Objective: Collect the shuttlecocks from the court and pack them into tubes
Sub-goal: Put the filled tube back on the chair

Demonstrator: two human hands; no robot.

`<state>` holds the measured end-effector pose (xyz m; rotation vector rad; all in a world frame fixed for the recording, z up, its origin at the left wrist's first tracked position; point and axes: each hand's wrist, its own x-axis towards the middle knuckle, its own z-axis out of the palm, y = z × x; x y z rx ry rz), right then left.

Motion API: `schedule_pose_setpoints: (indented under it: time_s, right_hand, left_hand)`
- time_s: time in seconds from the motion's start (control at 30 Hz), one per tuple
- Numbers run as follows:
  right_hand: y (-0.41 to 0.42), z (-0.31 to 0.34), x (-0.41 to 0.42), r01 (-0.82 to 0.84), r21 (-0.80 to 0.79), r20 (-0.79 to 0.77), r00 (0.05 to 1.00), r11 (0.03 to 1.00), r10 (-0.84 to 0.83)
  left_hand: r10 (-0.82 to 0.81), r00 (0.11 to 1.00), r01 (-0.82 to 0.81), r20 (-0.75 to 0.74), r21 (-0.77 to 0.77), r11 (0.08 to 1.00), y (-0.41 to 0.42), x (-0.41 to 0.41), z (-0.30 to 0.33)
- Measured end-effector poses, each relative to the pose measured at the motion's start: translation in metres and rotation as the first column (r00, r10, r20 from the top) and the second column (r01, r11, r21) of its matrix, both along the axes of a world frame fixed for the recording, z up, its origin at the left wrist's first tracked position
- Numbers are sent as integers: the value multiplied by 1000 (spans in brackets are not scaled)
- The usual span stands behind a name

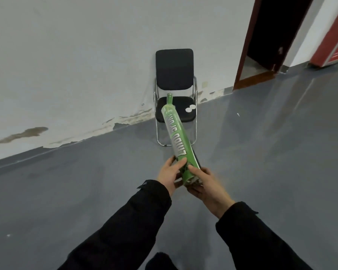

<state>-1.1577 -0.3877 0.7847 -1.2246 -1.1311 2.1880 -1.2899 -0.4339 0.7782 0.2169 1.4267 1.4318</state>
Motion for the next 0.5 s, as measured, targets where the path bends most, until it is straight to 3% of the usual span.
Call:
schedule_pose_setpoints:
  time_s: [0.5]
  right_hand:
    - [344, -43, -301, -70, 4, 89, 994, 998, 69]
  left_hand:
    - [64, 998, -64, -4, -36, 997, 339, -296, -48]
